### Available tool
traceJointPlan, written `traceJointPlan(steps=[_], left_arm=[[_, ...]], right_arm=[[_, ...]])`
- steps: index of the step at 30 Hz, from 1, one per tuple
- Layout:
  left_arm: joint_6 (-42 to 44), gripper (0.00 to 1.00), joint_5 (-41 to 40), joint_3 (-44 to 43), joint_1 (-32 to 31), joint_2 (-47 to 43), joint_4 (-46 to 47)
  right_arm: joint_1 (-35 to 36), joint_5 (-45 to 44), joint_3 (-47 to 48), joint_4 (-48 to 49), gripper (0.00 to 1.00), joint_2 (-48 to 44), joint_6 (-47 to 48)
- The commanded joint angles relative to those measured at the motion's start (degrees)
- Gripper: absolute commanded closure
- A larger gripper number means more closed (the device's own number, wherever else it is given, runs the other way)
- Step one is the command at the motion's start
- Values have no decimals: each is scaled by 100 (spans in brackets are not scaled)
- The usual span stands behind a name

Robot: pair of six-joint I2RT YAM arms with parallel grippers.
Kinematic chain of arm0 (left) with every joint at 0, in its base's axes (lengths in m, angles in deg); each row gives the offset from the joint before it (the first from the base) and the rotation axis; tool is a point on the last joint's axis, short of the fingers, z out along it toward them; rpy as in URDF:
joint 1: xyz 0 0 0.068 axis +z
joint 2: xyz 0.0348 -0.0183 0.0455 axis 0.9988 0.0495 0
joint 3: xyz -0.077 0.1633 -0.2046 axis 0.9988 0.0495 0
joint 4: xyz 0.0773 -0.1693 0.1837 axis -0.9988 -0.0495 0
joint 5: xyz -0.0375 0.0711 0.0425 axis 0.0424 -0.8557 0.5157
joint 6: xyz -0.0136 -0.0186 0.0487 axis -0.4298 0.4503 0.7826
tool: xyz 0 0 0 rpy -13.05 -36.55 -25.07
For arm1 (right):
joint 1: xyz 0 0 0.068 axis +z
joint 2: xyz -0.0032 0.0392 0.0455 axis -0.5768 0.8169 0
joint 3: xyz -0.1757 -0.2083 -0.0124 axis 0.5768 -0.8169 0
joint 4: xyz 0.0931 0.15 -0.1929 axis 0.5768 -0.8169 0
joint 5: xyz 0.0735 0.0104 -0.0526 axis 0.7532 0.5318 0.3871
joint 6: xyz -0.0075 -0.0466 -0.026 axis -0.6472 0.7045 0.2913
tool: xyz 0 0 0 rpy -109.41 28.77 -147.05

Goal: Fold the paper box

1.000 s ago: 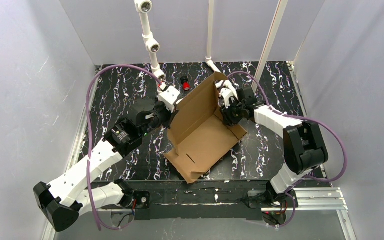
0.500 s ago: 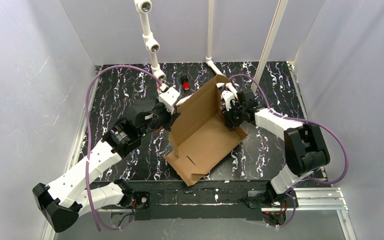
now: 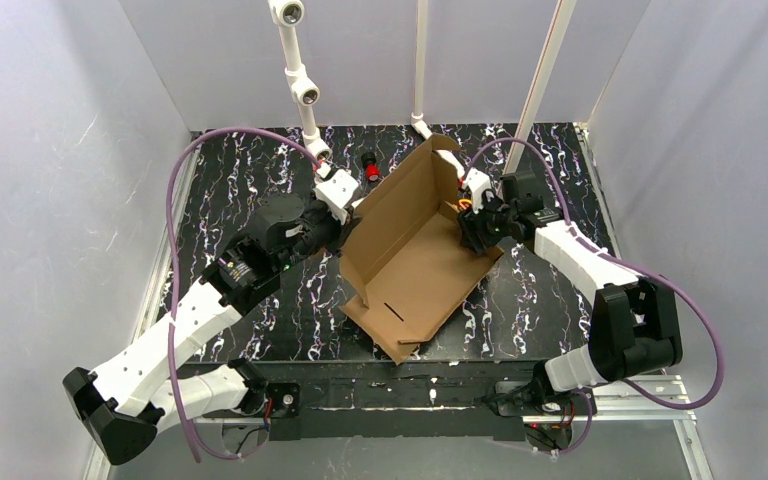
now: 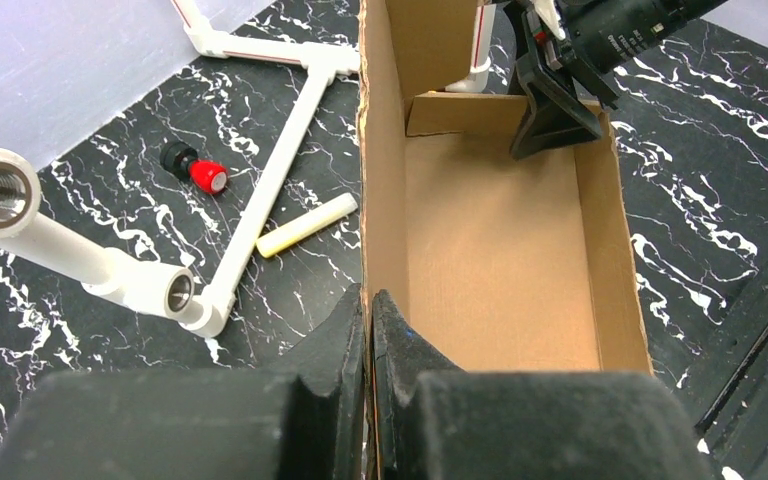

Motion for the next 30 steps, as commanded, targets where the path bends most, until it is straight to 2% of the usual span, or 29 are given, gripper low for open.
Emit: traceJointPlan(steps=[1, 7, 11, 16, 19, 20, 27, 29, 30], left_arm=[[131, 100, -76, -367, 4, -61, 180], [131, 100, 45, -484, 8, -27, 53], [121, 100, 147, -479, 8, -52, -19], [30, 100, 193, -421, 3, -73, -22], [-26, 100, 243, -424, 1, -52, -14], [-44, 100, 261, -435, 4, -40, -13], [-373, 100, 512, -524, 3, 29, 44], [-409, 100, 485, -477, 2, 13, 15], [-414, 100, 467, -436, 6, -13, 9]], right_arm=[[-104, 76, -59, -119, 39, -189, 162], [-113, -140, -72, -169, 37, -90, 275], [-188, -349, -7, -211, 40, -82, 320], [-210, -398, -32, -131, 65, -115, 307], [-210, -405, -49, -105, 96, -117, 271], [-202, -397, -67, -90, 99, -97, 246], [-157, -73, -99, -178, 98, 68, 192], [-163, 135, -32, -343, 74, 115, 295], [-177, 175, 5, -410, 66, 133, 320]])
